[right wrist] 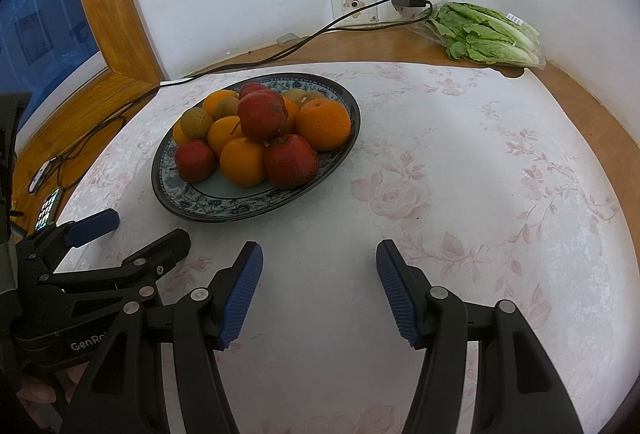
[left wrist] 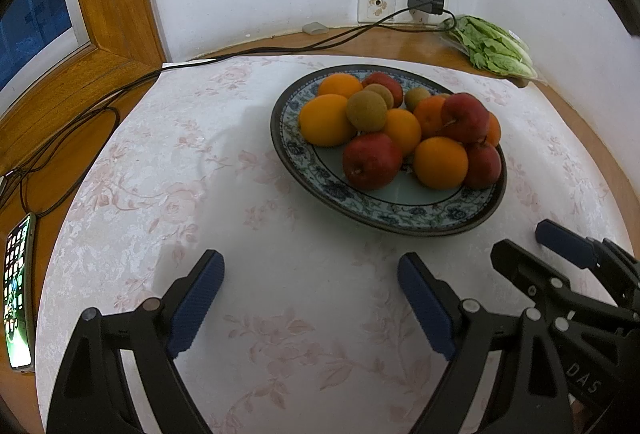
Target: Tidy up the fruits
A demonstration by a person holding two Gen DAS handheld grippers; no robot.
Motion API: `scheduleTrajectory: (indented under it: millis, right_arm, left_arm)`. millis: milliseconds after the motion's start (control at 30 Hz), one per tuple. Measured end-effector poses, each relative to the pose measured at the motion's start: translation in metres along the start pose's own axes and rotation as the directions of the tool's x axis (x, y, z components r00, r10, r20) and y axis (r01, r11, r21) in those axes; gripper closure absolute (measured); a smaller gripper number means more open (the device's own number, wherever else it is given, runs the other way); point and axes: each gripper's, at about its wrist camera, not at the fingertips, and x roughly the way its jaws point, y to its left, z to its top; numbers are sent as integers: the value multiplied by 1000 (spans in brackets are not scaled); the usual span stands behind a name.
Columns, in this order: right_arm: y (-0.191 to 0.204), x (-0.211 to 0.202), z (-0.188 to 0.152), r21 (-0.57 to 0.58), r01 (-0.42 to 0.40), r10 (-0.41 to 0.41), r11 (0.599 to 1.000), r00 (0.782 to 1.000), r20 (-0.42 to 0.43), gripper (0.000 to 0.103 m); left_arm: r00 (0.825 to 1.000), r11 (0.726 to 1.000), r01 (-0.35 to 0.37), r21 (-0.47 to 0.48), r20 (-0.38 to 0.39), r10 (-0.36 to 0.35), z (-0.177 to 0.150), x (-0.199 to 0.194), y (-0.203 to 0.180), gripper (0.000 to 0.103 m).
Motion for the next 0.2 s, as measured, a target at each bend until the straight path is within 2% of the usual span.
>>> scheduleTrajectory:
  millis: [200]
  right_arm:
    - [0,0,0,0,0,0,1000,1000,0,42]
  left_arm:
    - [1000,1000,-1,-1,-1,1,0,0,0,11]
